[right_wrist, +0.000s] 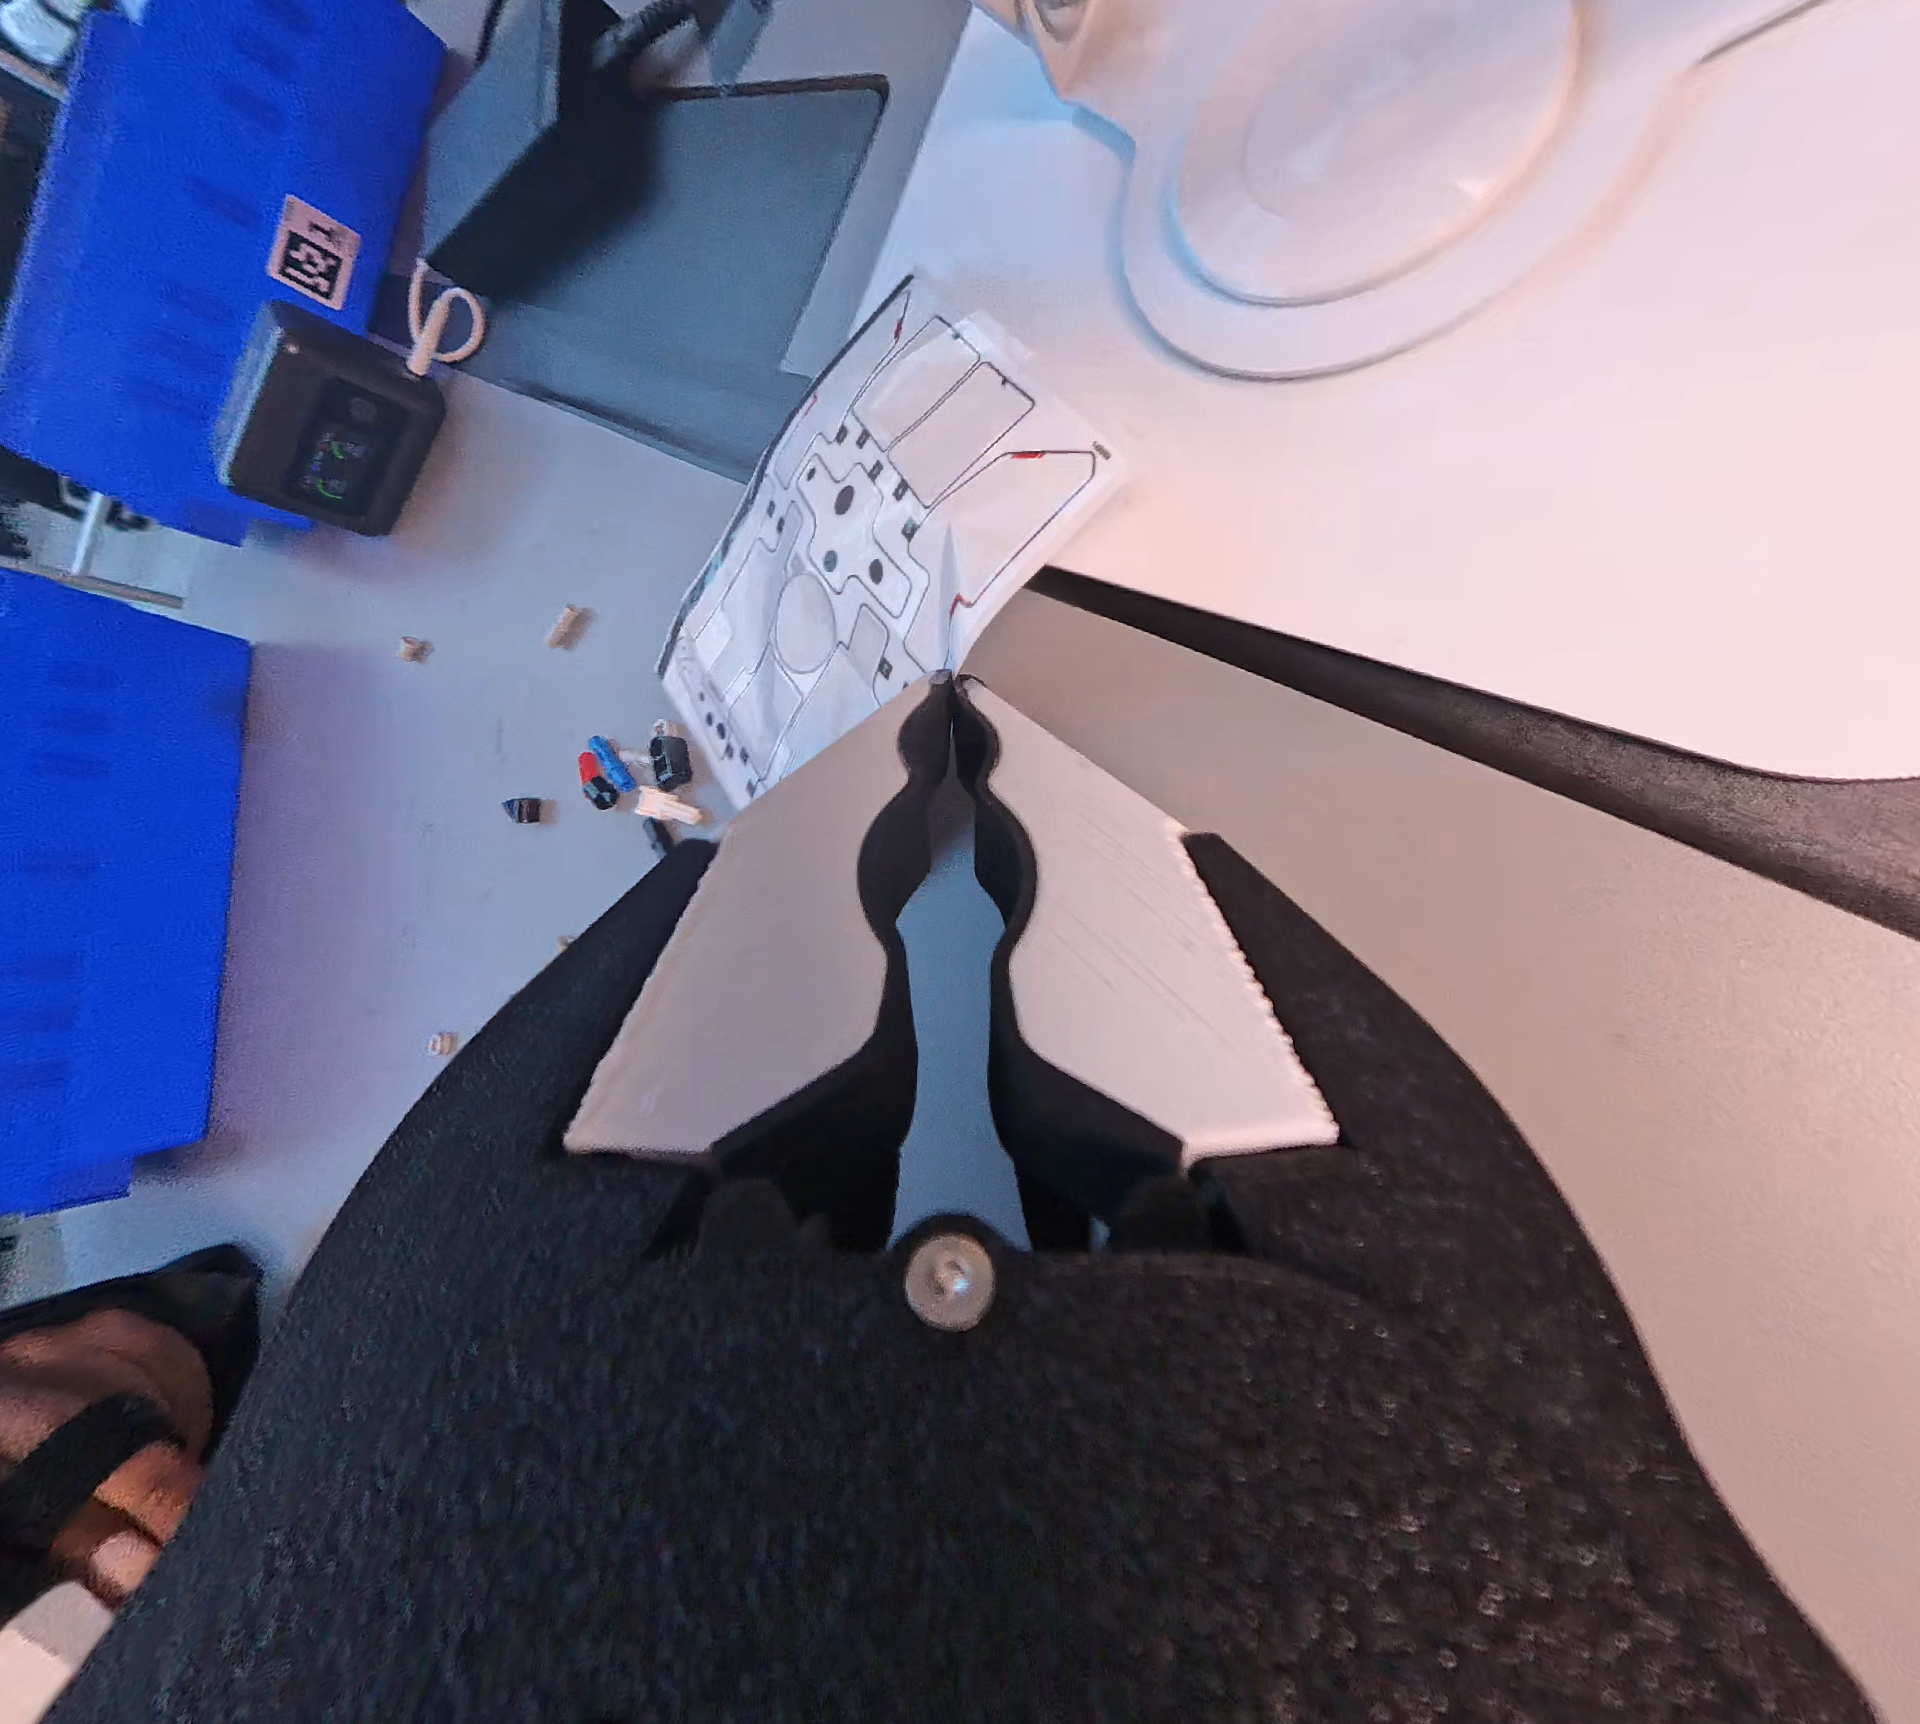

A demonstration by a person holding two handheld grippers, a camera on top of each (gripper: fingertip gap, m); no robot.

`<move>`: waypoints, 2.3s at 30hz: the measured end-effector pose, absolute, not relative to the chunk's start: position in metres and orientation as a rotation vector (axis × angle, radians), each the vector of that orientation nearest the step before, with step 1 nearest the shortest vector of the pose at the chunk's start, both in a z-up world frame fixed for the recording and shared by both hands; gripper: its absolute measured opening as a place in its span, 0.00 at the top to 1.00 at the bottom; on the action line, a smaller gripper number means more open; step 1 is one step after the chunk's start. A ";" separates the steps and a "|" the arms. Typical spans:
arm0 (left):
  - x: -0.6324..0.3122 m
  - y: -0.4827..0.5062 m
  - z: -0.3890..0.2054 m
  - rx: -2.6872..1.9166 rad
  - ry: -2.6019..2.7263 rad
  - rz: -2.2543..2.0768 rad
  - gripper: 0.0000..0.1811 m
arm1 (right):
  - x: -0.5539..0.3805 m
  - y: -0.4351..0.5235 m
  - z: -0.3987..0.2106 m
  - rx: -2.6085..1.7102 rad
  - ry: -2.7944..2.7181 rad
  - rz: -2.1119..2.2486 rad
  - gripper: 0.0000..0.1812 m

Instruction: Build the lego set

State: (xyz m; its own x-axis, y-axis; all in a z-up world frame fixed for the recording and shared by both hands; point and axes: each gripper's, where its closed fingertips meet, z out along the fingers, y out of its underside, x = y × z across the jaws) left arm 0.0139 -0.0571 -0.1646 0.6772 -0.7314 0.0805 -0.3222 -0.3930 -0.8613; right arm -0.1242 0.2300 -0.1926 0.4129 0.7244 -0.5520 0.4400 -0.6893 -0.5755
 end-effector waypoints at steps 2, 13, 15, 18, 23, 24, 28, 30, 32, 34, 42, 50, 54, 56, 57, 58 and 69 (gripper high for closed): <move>0.008 -0.053 -0.161 -1.982 0.774 -0.568 0.86 | -0.123 0.226 -0.174 -2.242 -1.025 1.228 1.00; 0.000 -0.042 -0.135 -1.868 0.569 -0.715 0.79 | -0.027 0.118 -0.008 -1.487 -1.067 1.716 1.00; 0.011 -0.045 -0.125 -1.821 0.530 -0.865 0.76 | 0.001 0.078 0.009 -1.340 -1.064 1.826 1.00; 0.031 -0.051 -0.103 -1.704 0.475 -1.101 0.70 | 0.035 0.022 0.018 -1.193 -1.024 2.001 1.00; 0.062 -0.056 -0.079 -1.556 0.498 -1.218 0.67 | 0.072 -0.035 0.014 -1.036 -0.908 2.292 1.00; 0.066 -0.058 -0.072 -1.517 0.495 -1.251 0.68 | 0.074 -0.038 0.010 -1.040 -0.901 2.310 1.00; 0.066 -0.065 -0.050 -1.384 0.489 -1.320 0.89 | 0.069 -0.034 -0.007 -1.125 -0.922 2.280 1.00; 0.066 -0.069 -0.046 -1.363 0.512 -1.313 0.99 | 0.065 -0.028 -0.018 -1.193 -0.915 2.244 1.00; 0.065 -0.069 -0.047 -1.378 0.539 -1.273 1.00 | 0.059 -0.023 -0.029 -1.266 -0.923 2.204 1.00; 0.061 -0.067 -0.048 -1.387 0.545 -1.226 1.00 | 0.053 -0.019 -0.042 -1.343 -0.955 2.127 1.00; 0.041 -0.054 -0.072 -1.543 0.546 -1.036 1.00 | 0.049 0.017 -0.068 -1.409 -1.105 1.444 0.87; 0.038 -0.055 -0.109 -1.722 0.721 -0.806 1.00 | 0.041 -0.047 -0.086 -0.907 -1.582 0.879 0.74; 0.049 -0.064 -0.110 -1.700 0.805 -0.803 1.00 | 0.035 -0.061 -0.111 -0.921 -1.689 0.883 0.71; 0.053 -0.068 -0.109 -1.686 0.827 -0.816 1.00 | 0.036 -0.069 -0.111 -0.937 -1.705 0.967 0.73; 0.055 -0.070 -0.107 -1.673 0.835 -0.829 1.00 | 0.037 -0.074 -0.112 -0.944 -1.718 1.007 0.74; 0.056 -0.072 -0.106 -1.661 0.839 -0.840 1.00 | 0.037 -0.077 -0.113 -0.946 -1.731 1.027 0.76; 0.060 -0.081 -0.093 -1.613 0.800 -1.004 0.95 | 0.040 -0.064 -0.104 -0.900 -1.655 0.980 1.00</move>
State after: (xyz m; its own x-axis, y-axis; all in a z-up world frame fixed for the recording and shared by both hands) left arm 0.0597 -0.0809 -0.0927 0.4297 -0.8761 0.2185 -0.0172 -0.2499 -0.9681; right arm 0.0402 -0.0640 -0.1038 -0.2514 0.8965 0.3647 0.1110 0.4010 -0.9093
